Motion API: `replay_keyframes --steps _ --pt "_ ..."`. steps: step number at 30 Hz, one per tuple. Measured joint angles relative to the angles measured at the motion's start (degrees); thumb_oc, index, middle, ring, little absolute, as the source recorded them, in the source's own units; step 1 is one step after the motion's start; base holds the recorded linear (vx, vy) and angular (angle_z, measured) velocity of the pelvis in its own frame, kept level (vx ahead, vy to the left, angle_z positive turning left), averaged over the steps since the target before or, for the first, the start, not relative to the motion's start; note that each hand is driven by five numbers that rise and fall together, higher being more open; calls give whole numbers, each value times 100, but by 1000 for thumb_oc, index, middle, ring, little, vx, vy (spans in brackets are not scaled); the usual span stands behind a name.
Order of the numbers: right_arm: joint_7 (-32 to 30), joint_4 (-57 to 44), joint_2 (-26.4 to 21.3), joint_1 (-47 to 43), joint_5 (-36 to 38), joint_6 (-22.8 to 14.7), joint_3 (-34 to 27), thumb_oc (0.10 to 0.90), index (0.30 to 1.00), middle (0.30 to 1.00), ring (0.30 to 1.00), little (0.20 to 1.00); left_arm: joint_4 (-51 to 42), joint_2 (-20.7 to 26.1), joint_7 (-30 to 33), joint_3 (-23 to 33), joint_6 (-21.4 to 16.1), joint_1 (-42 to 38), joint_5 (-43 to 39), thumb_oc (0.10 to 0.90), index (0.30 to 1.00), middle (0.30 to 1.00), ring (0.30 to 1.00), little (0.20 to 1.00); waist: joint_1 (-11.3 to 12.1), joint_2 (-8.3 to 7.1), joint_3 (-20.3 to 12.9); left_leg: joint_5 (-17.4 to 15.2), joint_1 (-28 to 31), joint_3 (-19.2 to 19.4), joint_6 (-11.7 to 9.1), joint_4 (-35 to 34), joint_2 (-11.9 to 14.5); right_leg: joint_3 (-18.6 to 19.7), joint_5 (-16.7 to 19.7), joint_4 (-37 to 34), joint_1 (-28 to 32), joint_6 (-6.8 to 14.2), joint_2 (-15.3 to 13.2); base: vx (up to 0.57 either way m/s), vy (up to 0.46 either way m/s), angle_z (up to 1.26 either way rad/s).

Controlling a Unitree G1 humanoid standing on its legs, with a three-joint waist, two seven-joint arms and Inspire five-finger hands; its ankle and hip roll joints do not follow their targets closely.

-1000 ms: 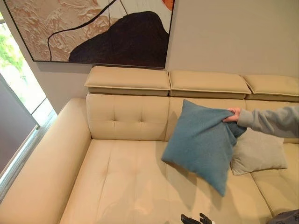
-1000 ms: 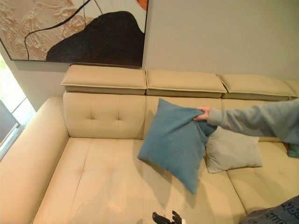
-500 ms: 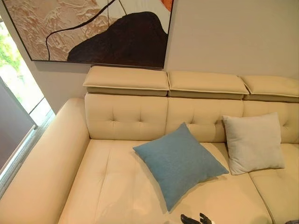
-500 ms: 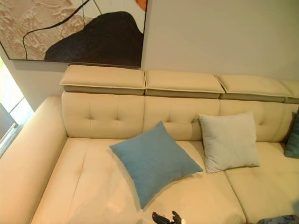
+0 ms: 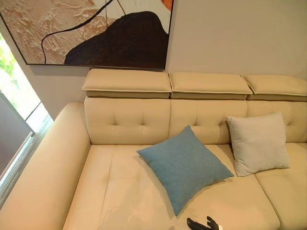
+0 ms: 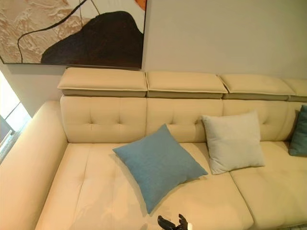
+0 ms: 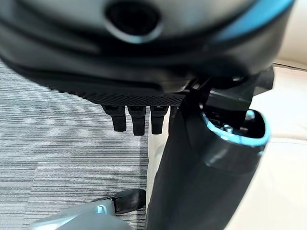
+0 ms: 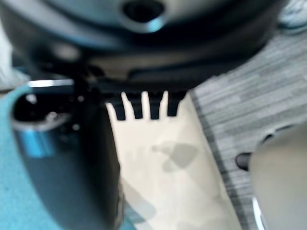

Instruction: Pick up all the scattered cushions and arrange them neatly on the sofa.

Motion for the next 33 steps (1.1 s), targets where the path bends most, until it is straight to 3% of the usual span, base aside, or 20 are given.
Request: replay_keyframes --steps 4,7,9,11,12,13,14,15,16,17,18,21,24,27,29,30,31,32,33 --pt "-38 -4 -19 -18 4 -8 -66 800 900 900 900 900 27 18 -26 36 1 -5 -3 800 900 900 900 900 -48 -9 -12 -16 -32 -5 18 -1 1 -16 5 29 -16 3 -1 16 -6 -1" --pt "-235 -186 -27 51 -4 -8 -103 800 900 900 900 900 22 -6 -20 15 -6 -35 -8 800 900 900 900 900 -44 37 20 -23 -100 34 35 1 78 -25 11 442 -347 12 7 -7 -61 -9" --pt "-299 -611 18 154 -3 -3 -164 800 900 900 900 900 21 7 -7 -25 0 -53 -4 800 900 900 900 900 -20 37 46 -23 -129 295 31 4 146 -135 24 592 -594 0 -28 10 -141 -47" --pt "-393 -761 98 147 -2 0 -166 800 900 900 900 900 15 31 16 -33 2 -52 0 800 900 900 900 900 -35 -10 65 -24 -129 538 34 5 165 -653 24 499 -646 -11 -78 38 -178 -71" --pt "-433 -780 76 143 -9 3 -225 800 900 900 900 900 28 -14 58 -61 12 -73 3 800 900 900 900 900 5 82 79 -36 -176 819 69 7 279 -1325 -198 603 -691 -204 -264 112 -179 -91" --pt "-523 -817 71 131 -9 -5 -312 800 900 900 900 900 20 -69 88 -45 26 -92 5 800 900 900 900 900 51 183 93 -63 -165 909 60 17 339 -1612 -67 551 -684 -53 -423 171 -189 -76" --pt "-571 -843 84 149 -7 -8 -378 800 900 900 900 900 6 -73 89 -46 27 -114 5 800 900 900 900 900 44 190 100 -85 -164 927 32 24 340 -1628 -2 483 -686 8 -538 213 -187 -49" --pt "-643 -846 110 171 1 -1 -494 800 900 900 900 900 -40 -60 90 -50 26 -124 5 800 900 900 900 900 0 173 101 -74 -155 932 0 28 306 -1340 156 341 -629 162 -682 283 -315 -17" --pt "-674 -806 86 149 5 9 -579 800 900 900 900 900 -60 -67 92 -68 27 -78 5 800 900 900 900 900 -62 218 124 -61 -62 938 -44 16 324 -814 184 84 -548 255 -599 206 -245 -12" --pt "-694 -801 80 158 7 10 -603 800 900 900 900 900 -59 -73 93 -71 25 -61 5 800 900 900 900 900 -61 231 130 -49 -18 953 -63 17 340 -701 212 -72 -503 242 -546 170 -303 -3" --pt "-743 -720 56 198 18 18 -603 800 900 900 900 900 -61 -87 113 -122 18 -27 10 800 900 900 900 900 -113 235 140 -30 100 935 -148 17 371 -579 535 -322 -352 361 -435 89 -233 -1" --pt "-776 -711 -348 292 85 16 -557 800 900 900 900 900 -95 -301 200 -240 -39 49 8 800 900 900 900 900 -67 635 25 41 200 952 -253 35 706 -611 558 -583 -107 271 19 135 -366 -8" --pt "-773 -614 -559 342 44 61 -476 800 900 900 900 900 -94 -438 222 -259 -113 123 24 800 900 900 900 900 -71 773 -24 128 169 972 -398 238 960 -552 533 -798 1 126 290 96 -297 -17" --pt "-778 -607 -541 354 34 109 -449 800 900 900 900 900 -130 -388 217 -237 -158 128 74 800 900 900 900 900 -79 698 -45 210 11 956 -580 618 1185 -477 482 -861 -18 -21 445 71 -418 -26" --pt "-779 -540 -420 178 -2 210 -458 800 900 900 900 900 -202 -261 219 141 -276 0 32 800 900 900 900 900 -26 476 74 182 -714 479 -691 2038 1564 -634 155 -271 -354 -347 525 -42 -281 -34" --pt "-804 -520 -275 101 -16 224 -424 800 900 900 900 900 -278 -104 188 294 -313 -119 -24 800 900 900 900 900 62 229 127 478 -1200 178 -911 2787 1684 -662 144 -289 -353 -488 524 -37 -190 -13" --pt "-867 -601 -230 123 -25 233 -370 800 900 900 900 900 -314 -103 177 265 -319 -261 -4 800 900 900 900 900 26 79 132 424 -1433 -145 -976 3099 1624 -723 180 -413 -343 -563 536 37 -146 6" --pt "-893 -636 -281 101 -30 228 -360 800 900 900 900 900 -333 -145 155 239 -337 -337 1 800 900 900 900 900 7 79 142 288 -1442 -181 -927 3118 1574 -784 199 -426 -364 -589 532 52 -78 36" --pt "-912 -736 -333 80 -26 256 -374 800 900 900 900 900 -378 -262 87 228 -343 -338 -2 800 900 900 900 900 -1 28 130 -21 -1442 -522 -1009 2943 1184 -685 170 -455 -424 -626 473 121 -59 0"
